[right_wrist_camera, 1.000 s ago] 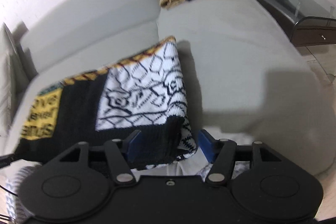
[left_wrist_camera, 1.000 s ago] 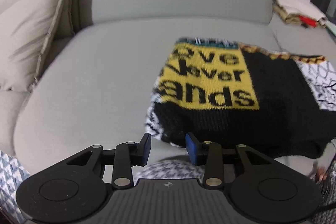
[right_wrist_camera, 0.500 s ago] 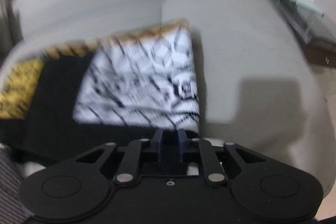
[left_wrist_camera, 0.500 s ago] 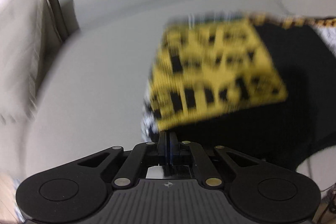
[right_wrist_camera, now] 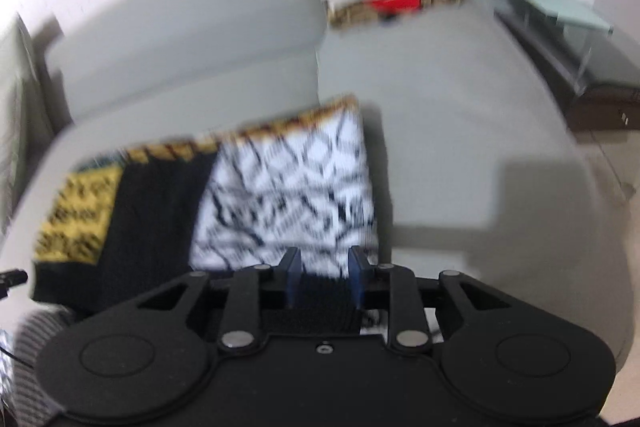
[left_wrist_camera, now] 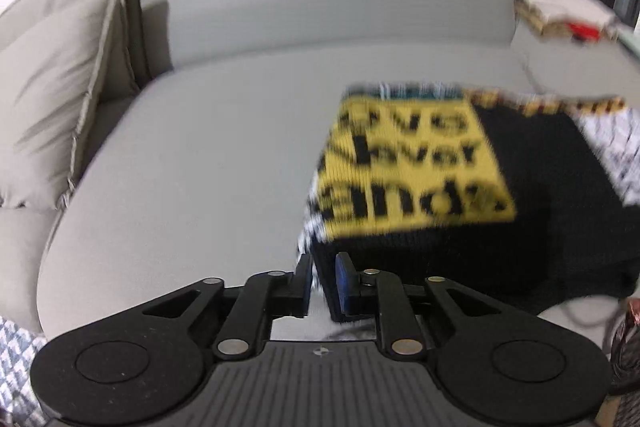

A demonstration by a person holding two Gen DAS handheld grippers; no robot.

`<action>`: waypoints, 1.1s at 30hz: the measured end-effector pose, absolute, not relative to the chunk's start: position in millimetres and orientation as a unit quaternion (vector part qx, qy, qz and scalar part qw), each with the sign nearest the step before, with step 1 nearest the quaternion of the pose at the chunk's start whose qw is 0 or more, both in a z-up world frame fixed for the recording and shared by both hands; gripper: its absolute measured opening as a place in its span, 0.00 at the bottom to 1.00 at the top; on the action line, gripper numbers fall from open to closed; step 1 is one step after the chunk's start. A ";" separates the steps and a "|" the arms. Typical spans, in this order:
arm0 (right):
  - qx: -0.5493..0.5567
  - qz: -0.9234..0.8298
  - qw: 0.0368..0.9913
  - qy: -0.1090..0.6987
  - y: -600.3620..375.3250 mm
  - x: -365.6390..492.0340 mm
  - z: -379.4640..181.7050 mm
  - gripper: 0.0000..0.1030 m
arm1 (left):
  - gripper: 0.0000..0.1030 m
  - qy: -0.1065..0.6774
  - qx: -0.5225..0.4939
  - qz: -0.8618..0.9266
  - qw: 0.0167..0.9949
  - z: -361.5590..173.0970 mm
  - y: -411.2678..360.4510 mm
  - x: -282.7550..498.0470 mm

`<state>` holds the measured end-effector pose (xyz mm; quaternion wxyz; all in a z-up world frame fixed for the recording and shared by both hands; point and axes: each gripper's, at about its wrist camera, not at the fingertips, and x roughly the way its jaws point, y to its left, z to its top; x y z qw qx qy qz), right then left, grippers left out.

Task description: Fold clothes

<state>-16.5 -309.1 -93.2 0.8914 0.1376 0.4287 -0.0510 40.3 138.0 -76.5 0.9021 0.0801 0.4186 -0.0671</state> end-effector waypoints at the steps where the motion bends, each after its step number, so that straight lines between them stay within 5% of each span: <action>1: 0.147 -0.050 0.897 0.414 -312.8 -16.9 -85.1 0.25 | 0.16 0.408 0.071 -0.069 0.908 -68.7 137.8 40.6; 8: 0.209 -0.077 0.905 0.362 -321.4 21.6 -83.4 0.18 | 0.17 0.350 0.075 -0.076 0.931 -60.2 100.5 78.1; 20: 0.200 -0.103 0.897 0.381 -328.4 125.2 -140.3 0.18 | 0.16 0.374 0.102 -0.066 0.919 -118.6 63.5 182.1; 25: 0.131 -0.154 0.874 0.441 -333.8 163.2 -191.1 0.00 | 0.16 0.426 0.122 -0.014 0.896 -158.4 69.4 217.2; 26: 0.130 -0.161 0.867 0.453 -337.1 166.3 -204.7 0.00 | 0.00 0.452 0.131 0.000 0.882 -171.4 72.5 223.4; 33: 0.108 -0.155 0.873 0.450 -330.0 161.4 -202.6 0.00 | 0.00 0.443 0.102 -0.006 0.890 -159.0 83.2 210.2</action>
